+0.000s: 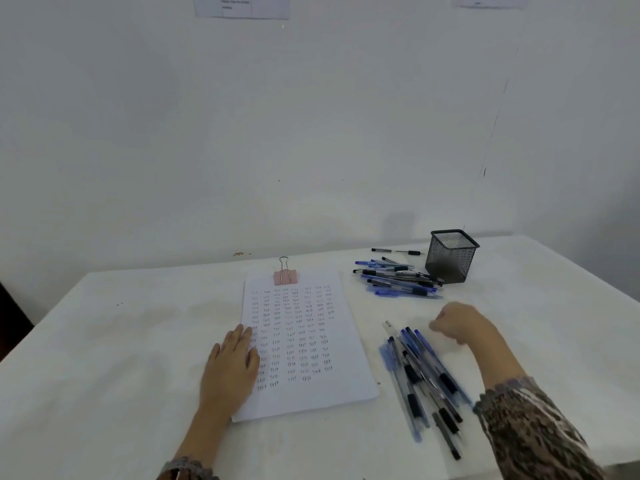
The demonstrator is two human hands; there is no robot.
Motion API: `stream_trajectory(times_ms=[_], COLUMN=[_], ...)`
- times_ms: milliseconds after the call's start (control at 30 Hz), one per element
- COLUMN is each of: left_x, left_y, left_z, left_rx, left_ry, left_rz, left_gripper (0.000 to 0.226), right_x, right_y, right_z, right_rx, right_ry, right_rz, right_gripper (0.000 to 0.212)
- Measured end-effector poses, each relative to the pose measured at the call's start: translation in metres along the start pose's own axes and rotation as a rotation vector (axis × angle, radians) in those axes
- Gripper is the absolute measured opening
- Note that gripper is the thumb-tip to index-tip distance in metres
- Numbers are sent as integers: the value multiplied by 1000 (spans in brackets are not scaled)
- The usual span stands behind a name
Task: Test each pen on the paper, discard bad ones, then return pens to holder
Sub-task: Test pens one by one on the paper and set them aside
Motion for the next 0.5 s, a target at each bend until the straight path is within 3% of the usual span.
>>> stream_trajectory(times_ms=[100,167,267,400,500], left_x=[0,-2,-5,-6,-8], left_y=[0,-1,-2,-2,-3], left_z=[0,0,2,3,4], left_rx=[1,0,-5,12,13], left_ry=[2,-4,-21,-14,-17], left_rz=[5,3,9,6,4], left_gripper=[49,49,50,86,81], right_x=[-19,-36,-49,-51,-55], right_y=[-26,-33,-42,-49,-54], right_z=[-20,-22,-14,-16,-14], right_rx=[300,397,353,421,402], right_ry=[-67,21,229,277,341], right_rz=[-83,-195,-299,-256,-261], right_gripper=[32,38,42,32,29])
Point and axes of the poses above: each hand's wrist, its own y-axis away from the middle knuckle, its own z-axis out of the palm, x = y × z, the point moved 5 cm from there along -y, towards the middle knuckle, and after that the axes turned 14 degrees about y, right-handed, at the moved point
